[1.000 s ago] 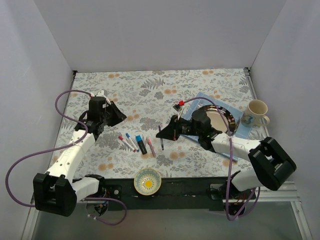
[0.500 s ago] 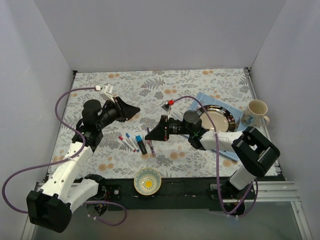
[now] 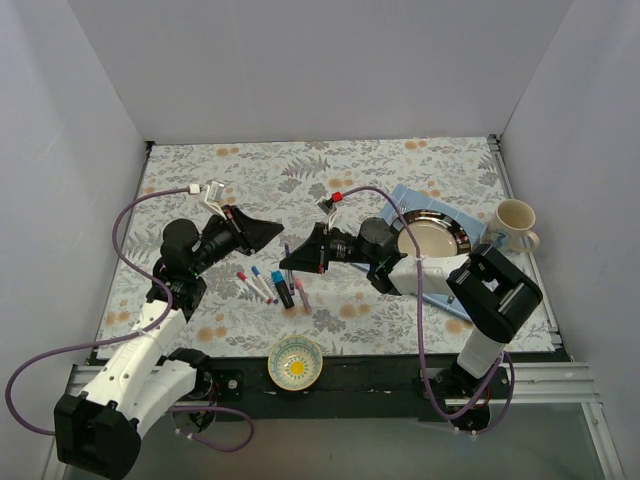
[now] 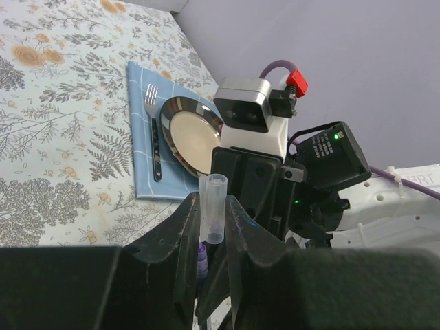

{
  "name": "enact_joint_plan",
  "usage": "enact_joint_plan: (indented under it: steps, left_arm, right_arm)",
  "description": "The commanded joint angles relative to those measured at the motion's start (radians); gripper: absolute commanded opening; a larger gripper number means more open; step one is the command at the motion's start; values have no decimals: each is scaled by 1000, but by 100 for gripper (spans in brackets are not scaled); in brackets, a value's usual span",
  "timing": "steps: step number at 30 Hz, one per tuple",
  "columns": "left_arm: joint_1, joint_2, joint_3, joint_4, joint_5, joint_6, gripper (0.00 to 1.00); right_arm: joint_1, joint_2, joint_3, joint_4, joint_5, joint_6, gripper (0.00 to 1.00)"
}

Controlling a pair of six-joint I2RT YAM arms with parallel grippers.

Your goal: Insert the pens into the pen caps

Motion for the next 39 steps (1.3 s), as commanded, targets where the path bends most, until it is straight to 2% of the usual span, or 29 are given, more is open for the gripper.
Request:
enact_joint_plan:
  steps: [1, 39]
  left_arm:
    - [-6, -31, -12, 60, 13, -2, 0]
    - [-7, -3, -42, 61, -4, 38, 0]
  right_arm:
    - [11, 12, 56, 77, 15, 23, 1]
    - [33, -12, 61, 63, 29, 20, 1]
